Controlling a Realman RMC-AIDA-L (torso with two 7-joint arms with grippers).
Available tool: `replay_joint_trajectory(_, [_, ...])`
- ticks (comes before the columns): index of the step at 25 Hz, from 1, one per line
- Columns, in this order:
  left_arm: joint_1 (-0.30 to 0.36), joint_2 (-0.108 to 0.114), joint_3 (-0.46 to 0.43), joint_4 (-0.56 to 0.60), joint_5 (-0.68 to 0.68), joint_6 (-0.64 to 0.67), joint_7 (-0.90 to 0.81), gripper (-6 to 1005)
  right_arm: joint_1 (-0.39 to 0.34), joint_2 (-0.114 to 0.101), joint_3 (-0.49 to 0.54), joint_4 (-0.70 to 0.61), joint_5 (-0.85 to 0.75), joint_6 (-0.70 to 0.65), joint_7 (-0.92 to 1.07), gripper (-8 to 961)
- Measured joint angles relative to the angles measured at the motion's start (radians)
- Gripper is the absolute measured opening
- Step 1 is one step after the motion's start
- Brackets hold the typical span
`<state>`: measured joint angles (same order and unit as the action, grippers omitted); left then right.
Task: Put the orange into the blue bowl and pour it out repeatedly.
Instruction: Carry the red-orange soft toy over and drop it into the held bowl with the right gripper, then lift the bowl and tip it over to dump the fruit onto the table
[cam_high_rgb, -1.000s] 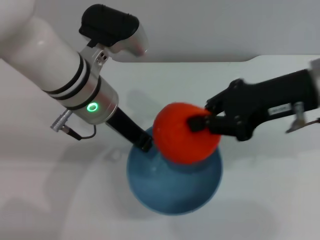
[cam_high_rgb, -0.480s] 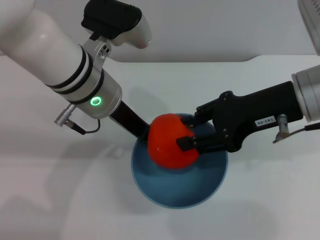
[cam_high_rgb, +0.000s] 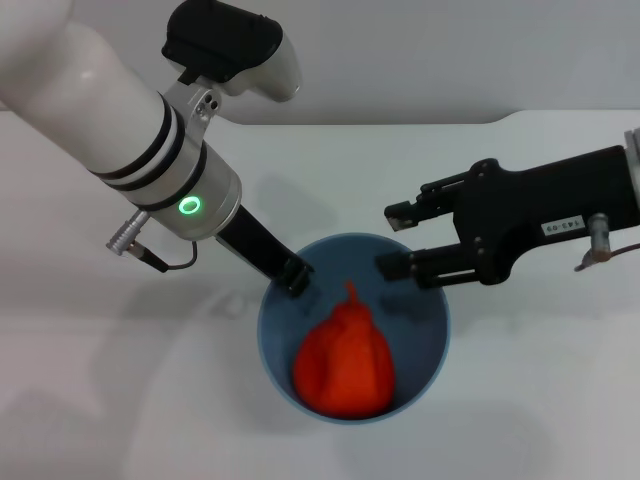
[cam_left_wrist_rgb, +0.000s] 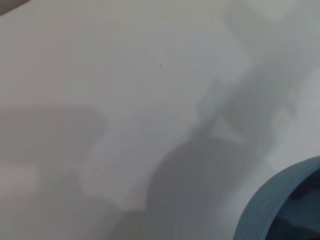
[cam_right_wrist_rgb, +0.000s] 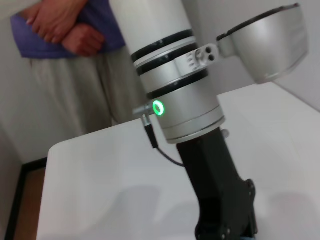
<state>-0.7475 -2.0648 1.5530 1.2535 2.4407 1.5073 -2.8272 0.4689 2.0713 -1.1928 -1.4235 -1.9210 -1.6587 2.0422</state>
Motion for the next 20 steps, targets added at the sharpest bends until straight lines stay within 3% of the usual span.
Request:
replay_joint_trajectory(5, [-0.014, 0.000, 0.008, -0.027, 0.021, -0.017, 0.001, -1, -0.027, 0.002, 0.096, -0.025, -0.002, 0.006, 0.046, 541])
replay_joint_trajectory(13, [0.040, 0.003, 0.055, 0.030, 0.040, -0.234, 0.028, -1, -0.080, 0.000, 0.363, -0.021, -0.146, -0.093, 0.210, 542])
replay_joint_trajectory(18, [0.145, 0.001, 0.091, 0.129, 0.031, -0.471, 0.095, -1, -0.093, -0.001, 0.471, -0.016, -0.275, -0.142, 0.305, 542])
replay_joint_trajectory(19, [0.209, 0.003, 0.150, 0.179, 0.034, -0.619, 0.116, -1, -0.096, -0.002, 0.489, -0.015, -0.322, -0.152, 0.313, 542])
replay_joint_trajectory(20, [0.209, 0.003, 0.150, 0.179, 0.034, -0.619, 0.116, -1, -0.096, -0.002, 0.489, -0.015, -0.322, -0.152, 0.313, 542])
